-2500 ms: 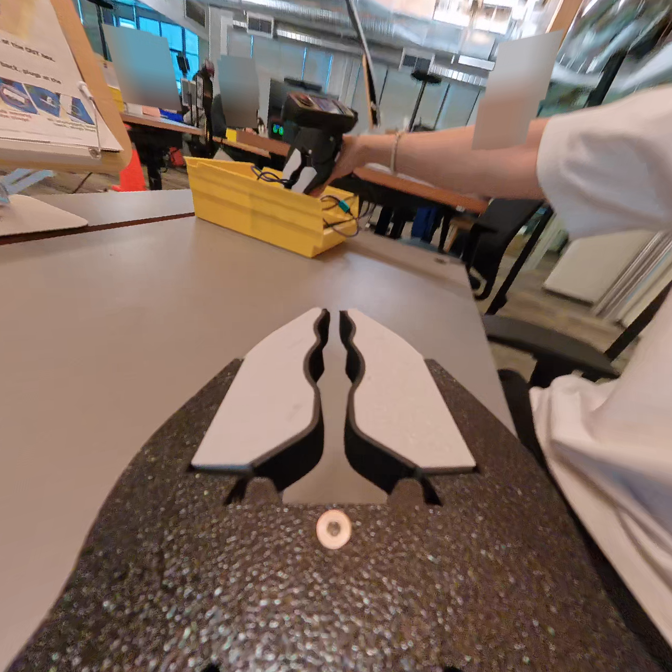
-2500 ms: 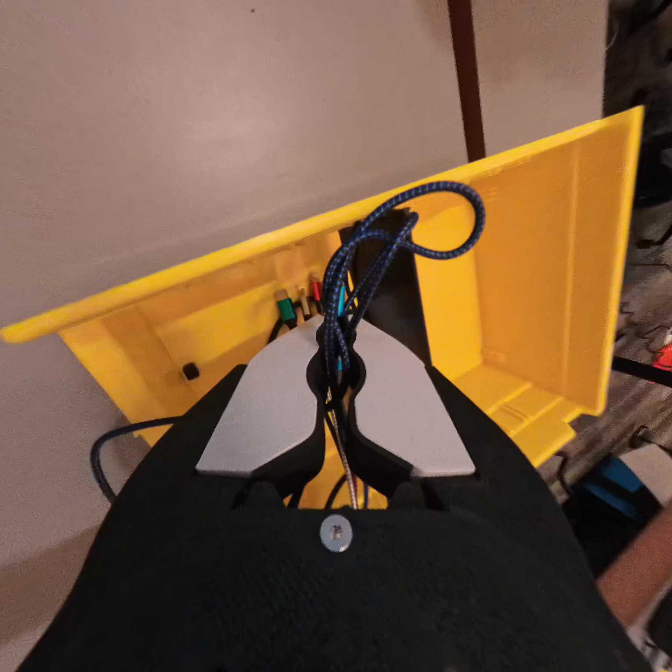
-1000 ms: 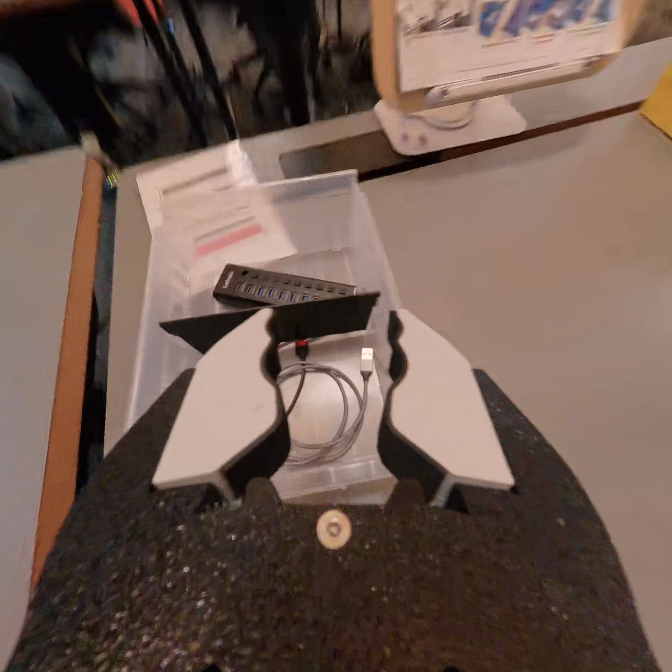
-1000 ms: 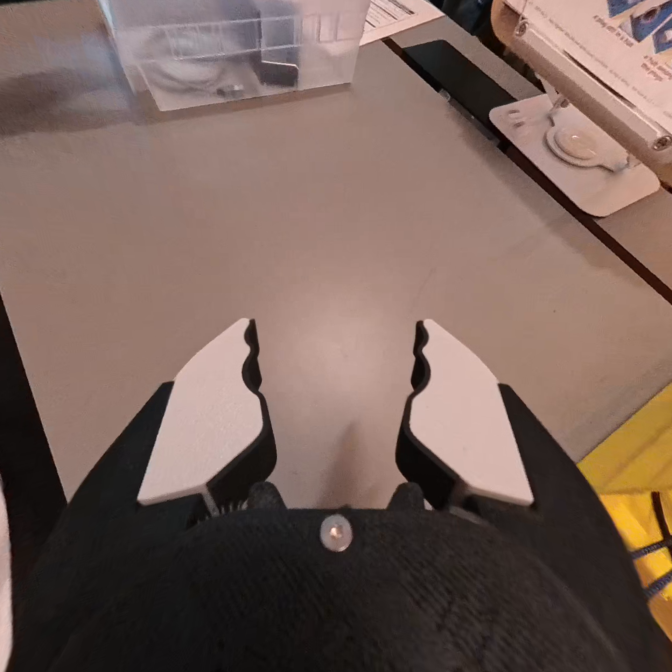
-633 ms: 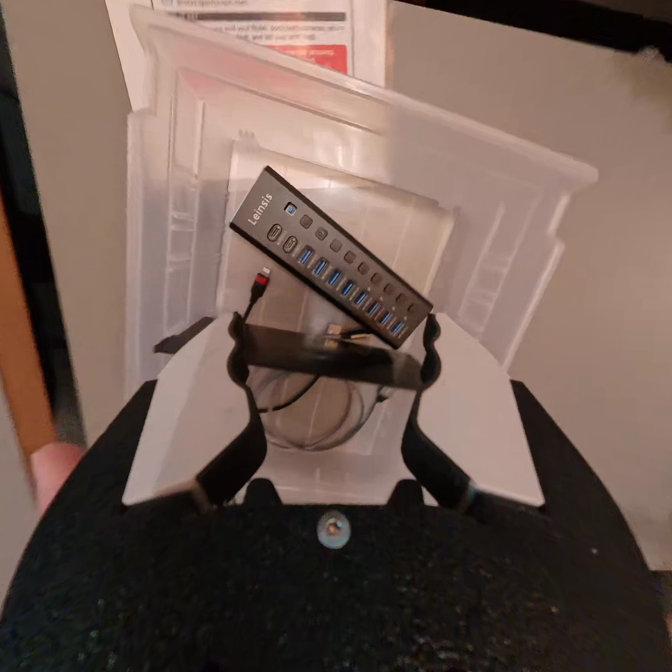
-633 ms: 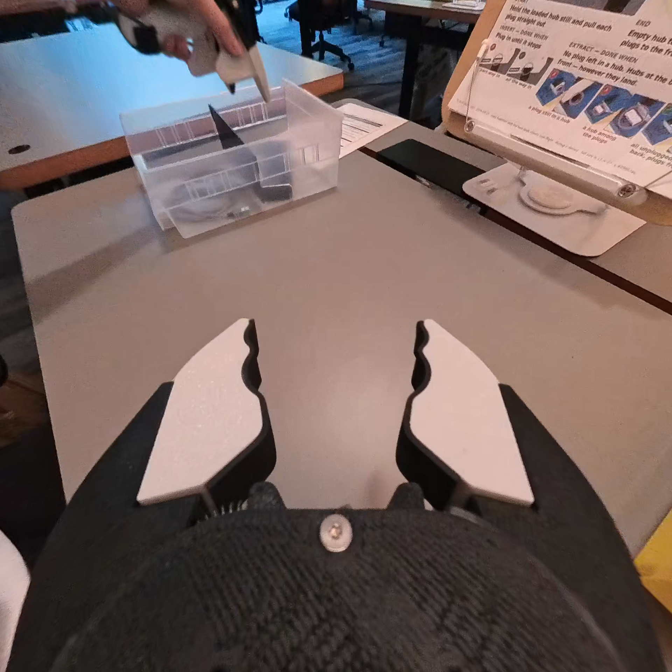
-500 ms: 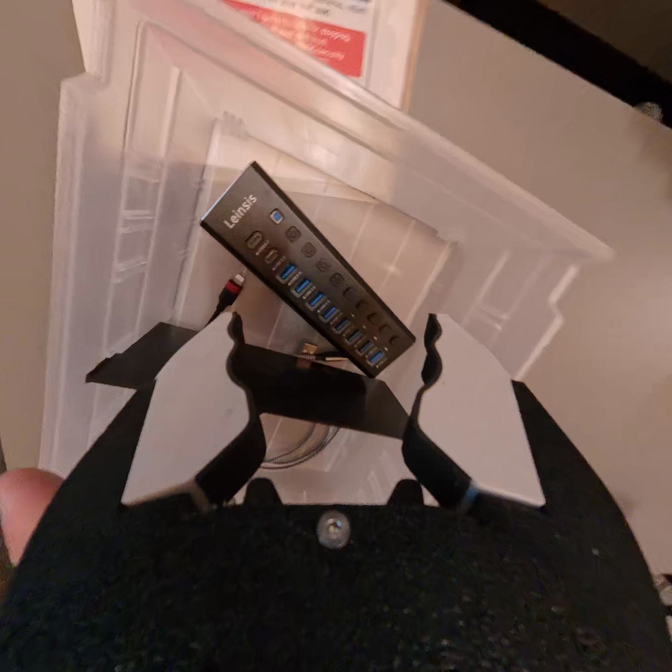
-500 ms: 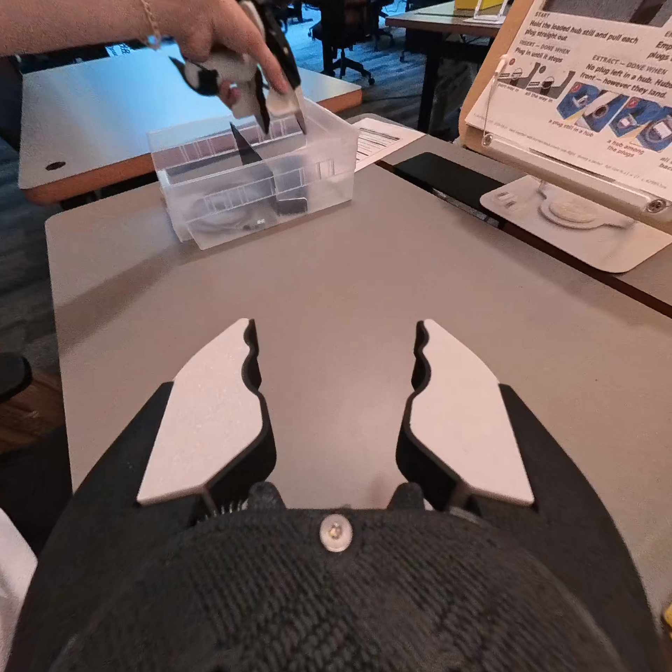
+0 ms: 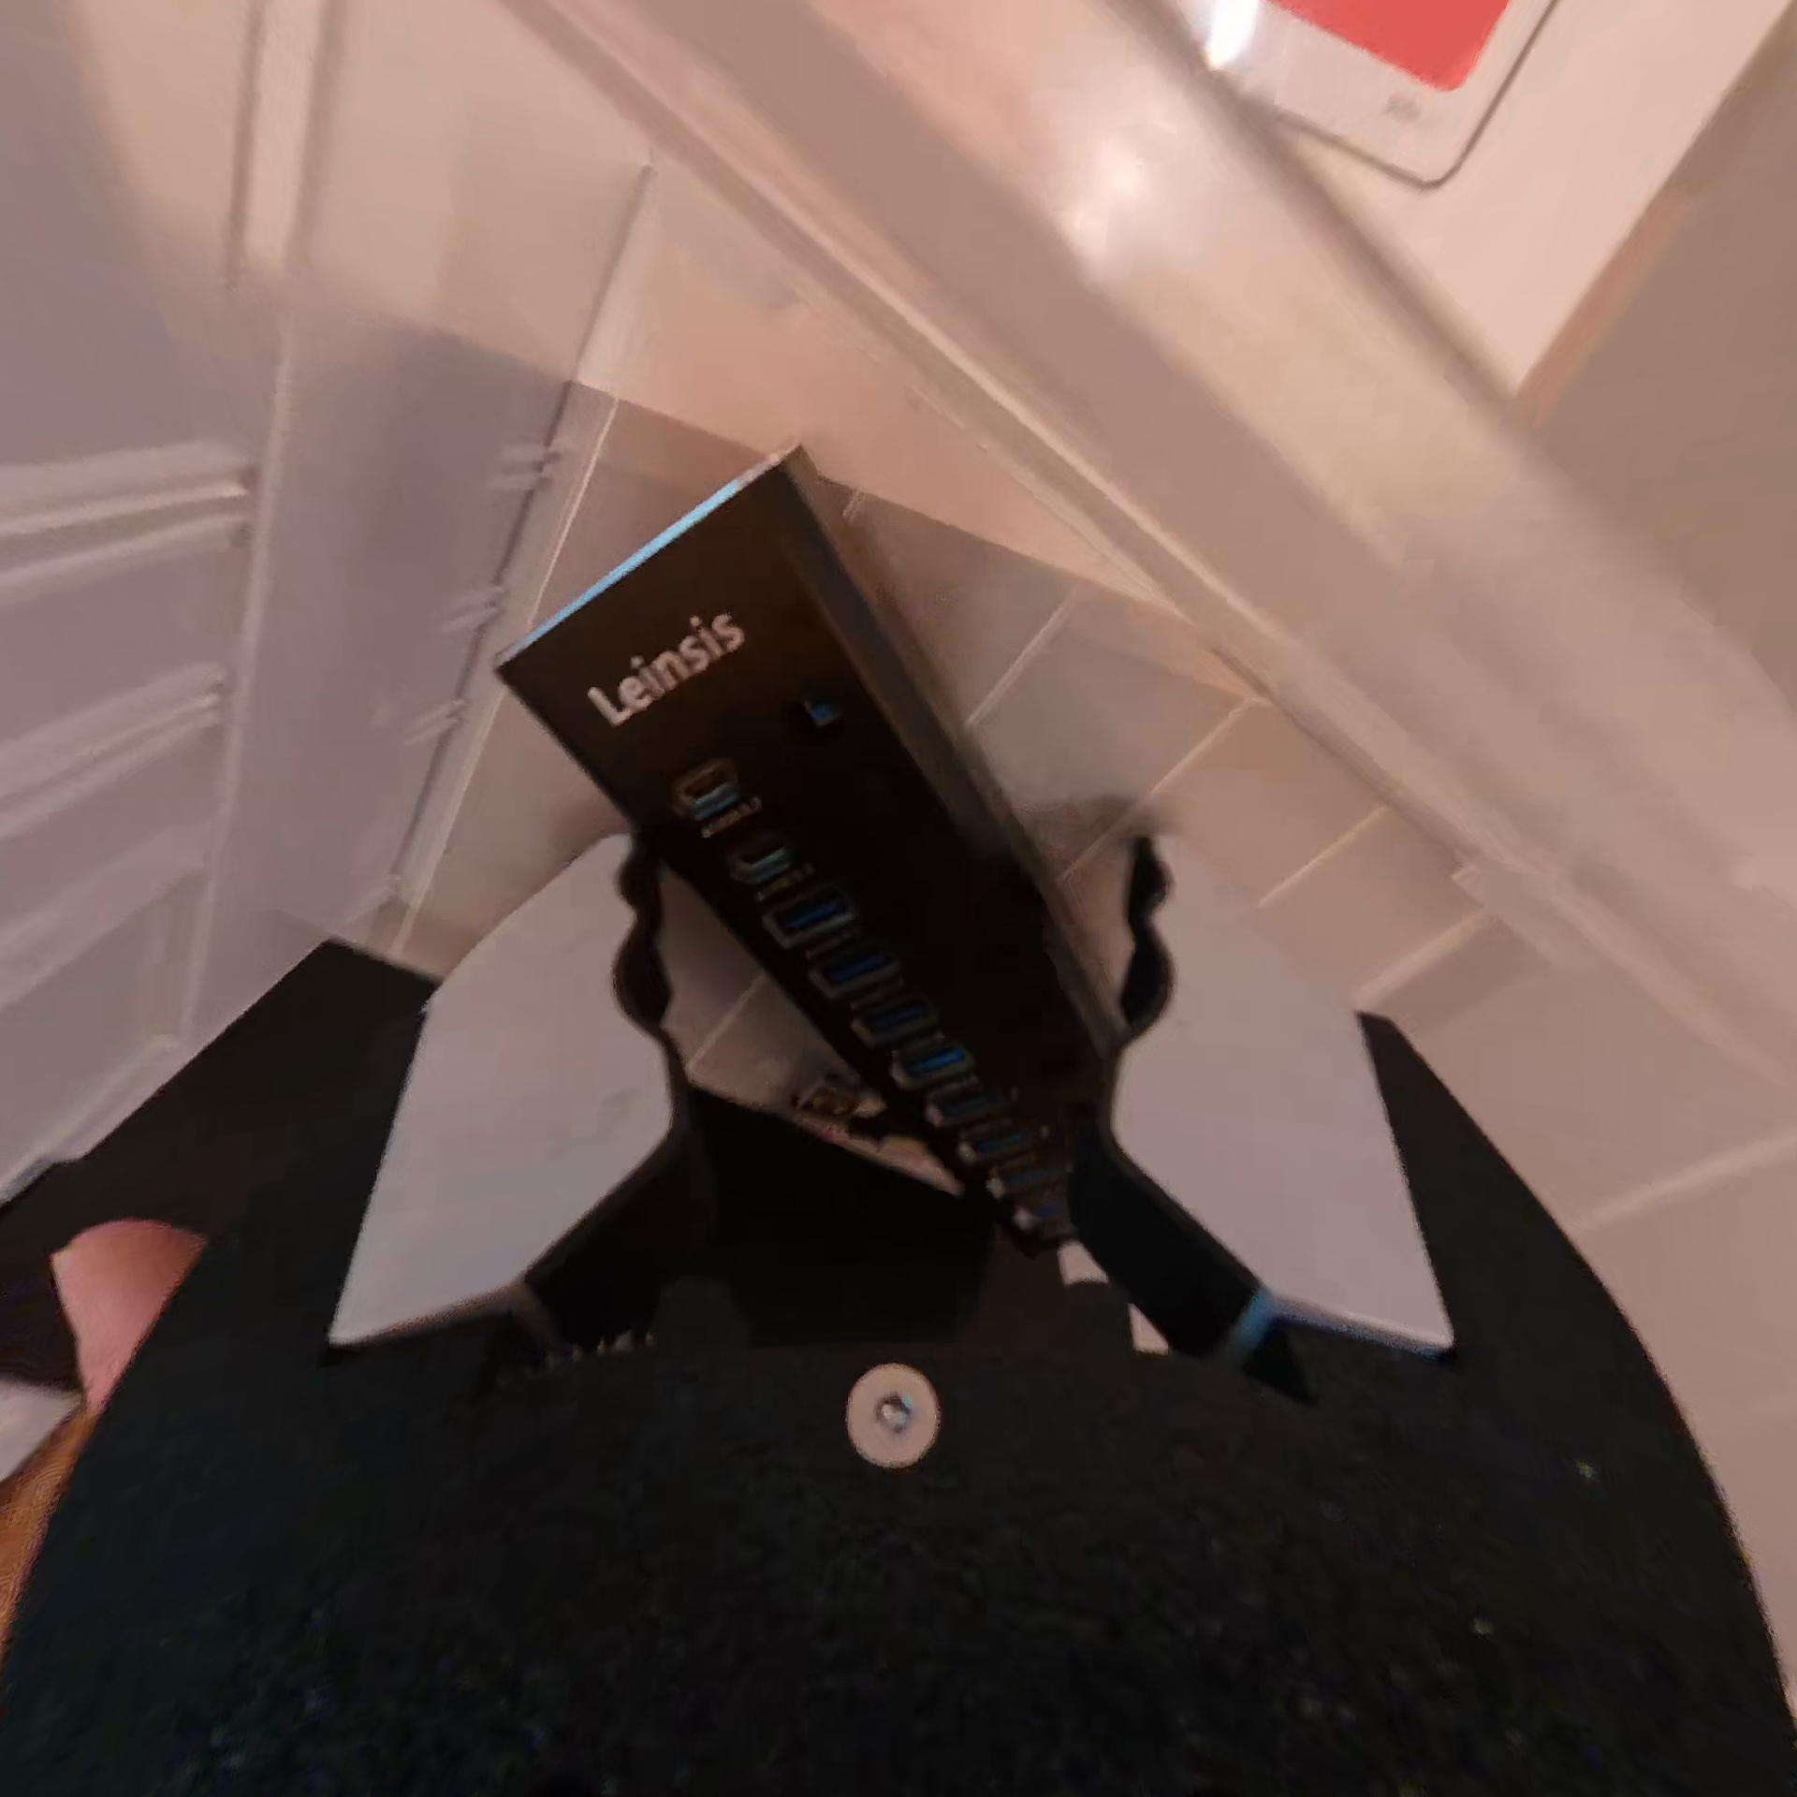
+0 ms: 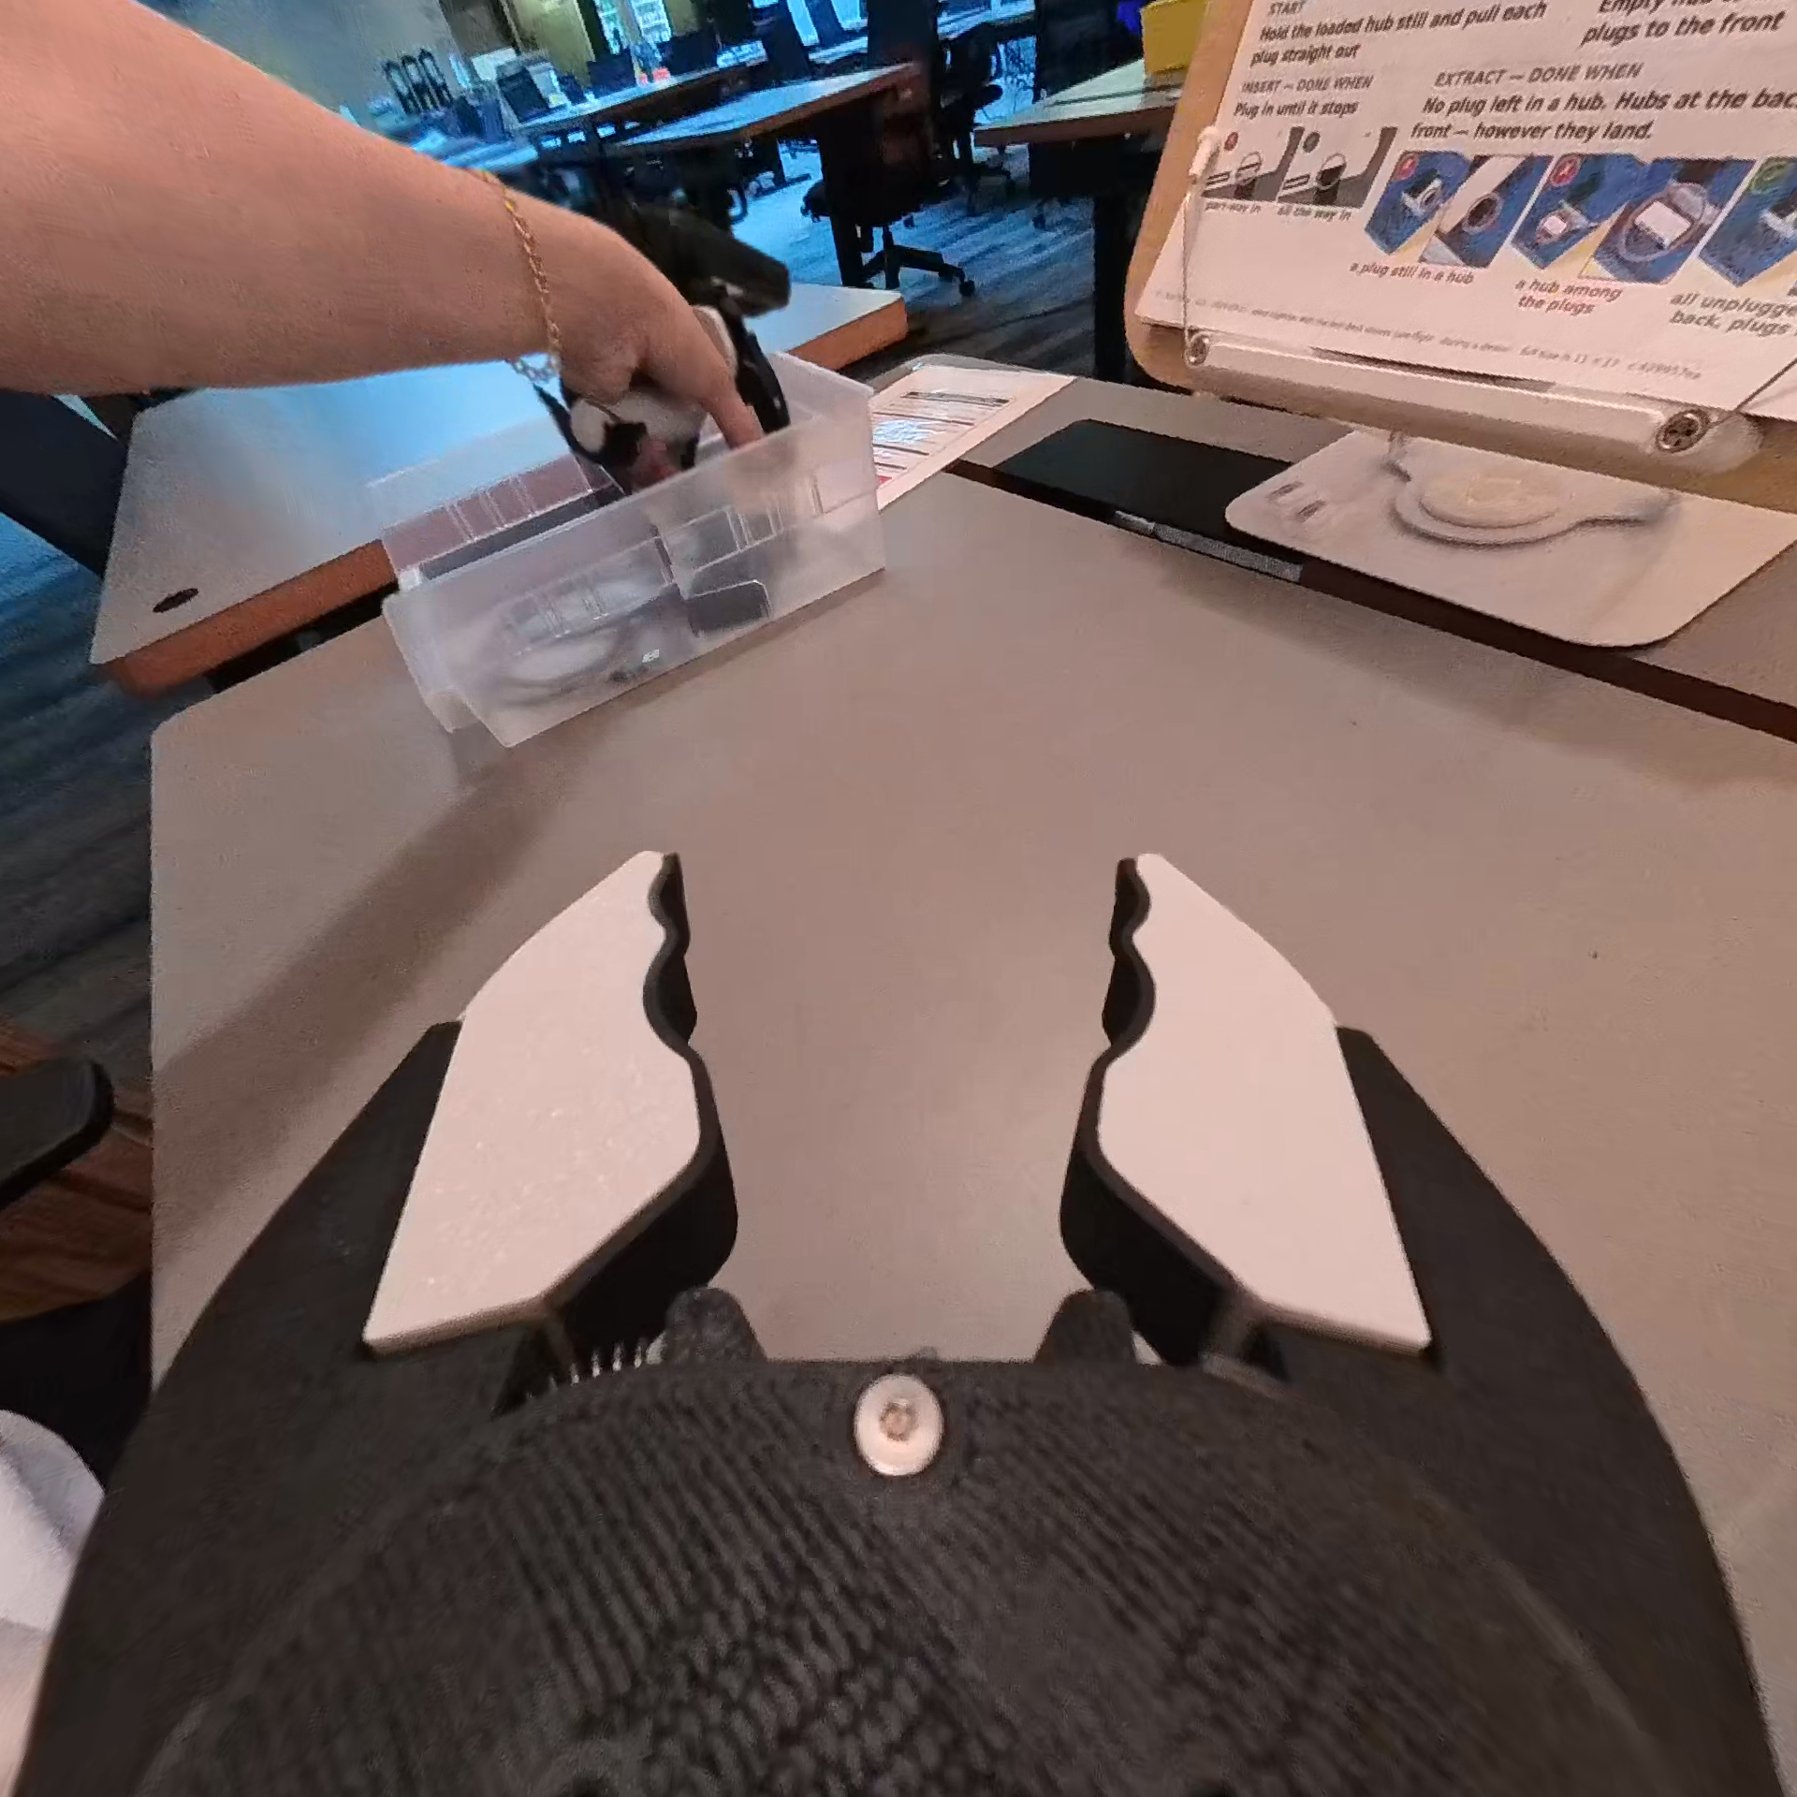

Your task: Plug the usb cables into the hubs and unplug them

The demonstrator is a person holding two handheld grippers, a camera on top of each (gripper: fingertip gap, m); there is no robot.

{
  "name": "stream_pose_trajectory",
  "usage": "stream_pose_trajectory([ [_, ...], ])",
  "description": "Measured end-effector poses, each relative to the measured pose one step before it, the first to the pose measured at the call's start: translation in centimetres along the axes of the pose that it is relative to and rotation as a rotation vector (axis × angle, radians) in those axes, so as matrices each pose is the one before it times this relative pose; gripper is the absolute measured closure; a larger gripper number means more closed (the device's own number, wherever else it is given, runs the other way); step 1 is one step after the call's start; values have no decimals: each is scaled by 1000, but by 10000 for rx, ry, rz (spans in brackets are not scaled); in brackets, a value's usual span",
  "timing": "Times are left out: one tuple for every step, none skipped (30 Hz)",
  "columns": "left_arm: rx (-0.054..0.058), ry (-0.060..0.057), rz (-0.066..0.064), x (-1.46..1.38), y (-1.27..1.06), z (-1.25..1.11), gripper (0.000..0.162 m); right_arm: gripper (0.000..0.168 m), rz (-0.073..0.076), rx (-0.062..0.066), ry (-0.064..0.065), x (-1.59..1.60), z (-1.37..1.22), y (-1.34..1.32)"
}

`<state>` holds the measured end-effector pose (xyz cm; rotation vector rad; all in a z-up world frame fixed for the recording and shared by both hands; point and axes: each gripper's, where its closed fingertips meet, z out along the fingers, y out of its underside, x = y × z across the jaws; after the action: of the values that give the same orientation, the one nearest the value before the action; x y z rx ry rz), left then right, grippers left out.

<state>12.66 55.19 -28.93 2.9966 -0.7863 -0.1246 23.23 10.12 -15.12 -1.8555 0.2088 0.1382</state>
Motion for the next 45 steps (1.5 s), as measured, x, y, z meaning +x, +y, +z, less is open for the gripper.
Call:
stream_pose_trajectory([
  [137,210,-352,276,-271,283,63,84,35,-42,22,153,-38,131],
  [141,186,-356,143,-282,117,61,84,-11,-52,-2,69,-57,124],
  [73,54,-81,1,-102,25,61,84,-45,-55,32,74,-78,116],
  [111,14,74,-3,-49,10,61,84,-84,-39,66,111,-108,73],
  [146,12,119,-7,-32,13,61,84,-81,0,98,156,-87,1],
  [136,-12,117,-93,-26,-15,62,84,-23,27,89,153,-56,-47],
  [117,31,-28,-131,-39,-55,69,84,32,29,22,54,-2,-61],
  [174,32,-207,-333,-171,-169,87,84,76,10,-37,-34,10,-27],
  [255,414,-70,208,-331,-219,95,84,84,-27,-35,-68,1,21],
  [64,428,140,471,-98,-153,95,85,18,-40,-1,-60,-52,27],
  [-54,158,155,175,106,-117,96,85,-57,-43,60,-16,-92,39],
  [-4,102,53,71,115,-94,97,85,-109,-68,77,-34,-130,39],
  [39,129,-16,88,72,-92,97,85,-147,-110,58,-90,-152,45],
  [61,165,-11,130,20,-148,97,85,-199,-153,55,-99,-211,70],
  [93,225,-2,190,-18,-222,98,85,-251,-147,107,-28,-267,60],
  [140,312,-31,283,-83,-304,98,85,-254,-111,182,83,-314,32],
  [149,312,-29,286,-144,-412,100,85,-196,-86,204,152,-314,25],
  [158,228,21,233,-215,-529,100,84,-113,-59,151,85,-327,10],
  [187,190,92,238,-278,-641,101,84,-32,-1,66,-25,-287,-34],
  [192,218,156,303,-297,-705,101,84,45,59,23,-82,-241,-95],
  [197,257,161,376,-295,-775,101,84,109,74,17,-88,-178,-85],
  [219,268,167,430,-312,-819,101,84,142,59,5,-144,-127,-70],
  [214,241,207,416,-314,-876,102,85,121,67,-34,-237,-65,-79],
  [225,196,290,396,-321,-910,102,85,94,95,-55,-311,18,-91],
  [252,192,400,421,-371,-946,103,85,92,94,-82,-393,68,-105],
  [282,243,464,525,-397,-993,104,85,66,79,-121,-487,128,-102],
  [321,287,441,618,-445,-1061,104,85,25,96,-121,-513,185,-131],
  [411,326,495,749,-557,-1163,105,85,-1,122,-121,-534,226,-154],
  [471,343,489,862,-649,-1260,106,84,-39,119,-159,-589,276,-150],
  [431,371,505,1005,-614,-1323,106,83,-65,87,-178,-603,307,-89],
  [391,384,533,1103,-563,-1332,106,83,-87,40,-169,-566,374,-37],
  [393,293,436,1039,-555,-1288,106,82,-95,13,-143,-464,480,-5],
  [435,186,426,921,-565,-1238,106,82,-64,-31,-110,-350,620,32],
  [444,182,516,932,-544,-1153,106,82,-9,-156,-88,-297,628,154],
  [402,218,430,1037,-492,-1079,106,81,-17,-180,-143,-424,615,95],
  [357,332,440,1350,-441,-1028,106,80,-80,-72,-178,-531,586,-92],
  [314,462,512,1715,-384,-946,106,80,-142,30,-168,-560,513,-243],
  [256,502,493,1949,-321,-815,106,80,-186,82,-152,-525,458,-332],
  [199,502,556,2126,-252,-667,106,79,-190,105,-150,-479,393,-415],
  [136,454,582,2202,-182,-470,106,78,-178,116,-150,-408,312,-492],
  [18,407,534,2215,-38,-263,106,77,-188,141,-156,-310,252,-612],
  [-85,394,498,2227,100,-36,106,74,-218,225,-99,-123,180,-814],
  [-145,382,529,2225,196,186,106,72,-260,284,-5,70,72,-979],
  [-203,378,560,2224,273,357,106,71,-288,290,37,202,9,-1068],
  [-221,386,511,2175,239,518,106,70,-251,265,2,211,14,-1038],
])
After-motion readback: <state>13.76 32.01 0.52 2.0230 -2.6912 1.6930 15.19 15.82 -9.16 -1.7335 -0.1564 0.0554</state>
